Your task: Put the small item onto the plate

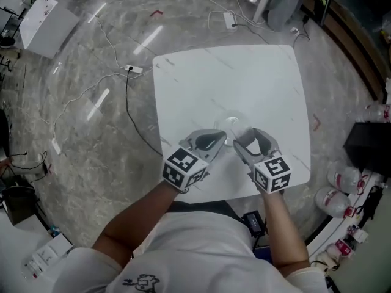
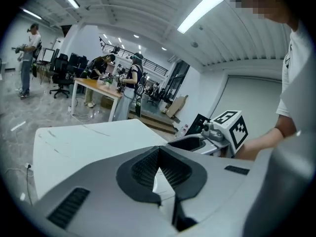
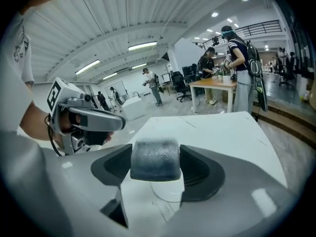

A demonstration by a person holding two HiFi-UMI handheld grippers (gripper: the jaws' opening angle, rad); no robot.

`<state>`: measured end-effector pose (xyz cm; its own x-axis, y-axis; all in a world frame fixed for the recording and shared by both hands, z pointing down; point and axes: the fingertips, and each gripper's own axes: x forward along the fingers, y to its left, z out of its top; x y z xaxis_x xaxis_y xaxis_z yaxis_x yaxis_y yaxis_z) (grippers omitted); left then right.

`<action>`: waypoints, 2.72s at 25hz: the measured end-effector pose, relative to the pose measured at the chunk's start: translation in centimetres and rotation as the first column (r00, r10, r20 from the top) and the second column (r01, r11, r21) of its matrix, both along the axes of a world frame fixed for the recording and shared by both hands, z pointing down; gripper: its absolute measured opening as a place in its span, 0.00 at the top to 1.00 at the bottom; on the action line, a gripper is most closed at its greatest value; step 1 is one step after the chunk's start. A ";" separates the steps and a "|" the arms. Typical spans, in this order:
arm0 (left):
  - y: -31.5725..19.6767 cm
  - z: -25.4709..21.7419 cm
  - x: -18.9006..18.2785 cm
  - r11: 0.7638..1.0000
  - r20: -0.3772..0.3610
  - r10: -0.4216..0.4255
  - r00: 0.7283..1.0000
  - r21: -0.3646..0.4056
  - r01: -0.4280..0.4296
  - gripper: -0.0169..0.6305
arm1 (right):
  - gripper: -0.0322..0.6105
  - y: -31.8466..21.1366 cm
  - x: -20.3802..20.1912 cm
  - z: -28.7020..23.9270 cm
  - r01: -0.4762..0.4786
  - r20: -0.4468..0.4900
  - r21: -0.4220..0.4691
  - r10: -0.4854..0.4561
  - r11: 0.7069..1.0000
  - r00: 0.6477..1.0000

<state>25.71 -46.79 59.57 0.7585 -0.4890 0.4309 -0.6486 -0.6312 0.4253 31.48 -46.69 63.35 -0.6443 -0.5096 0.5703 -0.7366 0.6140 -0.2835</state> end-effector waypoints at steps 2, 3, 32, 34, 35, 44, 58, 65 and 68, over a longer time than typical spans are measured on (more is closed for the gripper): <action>-0.6 1.6 0.0 1.000 -0.008 0.000 1.000 -0.021 0.000 0.96 | 0.50 -0.9 -0.2 3.3 0.014 -0.048 -0.035 -0.016 0.999 0.999; -0.9 2.4 0.1 0.999 -0.011 0.002 1.000 -0.032 -0.002 0.96 | 0.50 -1.2 -0.1 5.1 0.021 -0.074 -0.057 -0.025 0.998 0.997; -1.0 9.1 -1.4 0.982 -0.010 0.013 1.000 -0.188 -0.015 0.96 | 0.51 -2.3 -0.6 16.2 0.060 -0.328 -0.121 -0.096 0.991 0.940; -0.8 8.5 -1.5 0.984 -0.009 0.013 1.000 -0.176 -0.015 0.96 | 0.53 -2.5 -0.8 14.5 0.059 -0.306 -0.091 -0.084 0.994 0.948; -0.7 8.2 -1.5 0.986 -0.009 0.013 1.000 -0.169 -0.014 0.96 | 0.54 -2.5 -0.9 13.6 0.056 -0.289 -0.074 -0.075 0.996 0.954; 1.0 1.8 -1.2 0.997 0.008 -0.001 1.000 -0.074 0.002 0.96 | 0.78 -1.5 -1.2 2.0 0.009 -0.117 0.111 0.004 0.994 0.993; 4.4 -13.9 -1.5 0.983 0.008 0.042 0.999 0.179 -0.043 0.96 | 0.90 3.9 -2.1 -18.9 -0.103 0.154 0.367 0.048 0.924 0.987; 8.3 -22.7 -1.8 0.927 -0.069 0.196 0.978 0.338 -0.162 0.96 | 0.92 9.4 -4.1 -28.4 -0.256 0.203 0.483 0.178 0.837 0.963; 10.6 -26.0 -3.4 0.901 -0.089 0.244 0.966 0.389 -0.192 0.96 | 0.92 12.1 -5.9 -30.8 -0.302 0.213 0.500 0.223 0.812 0.951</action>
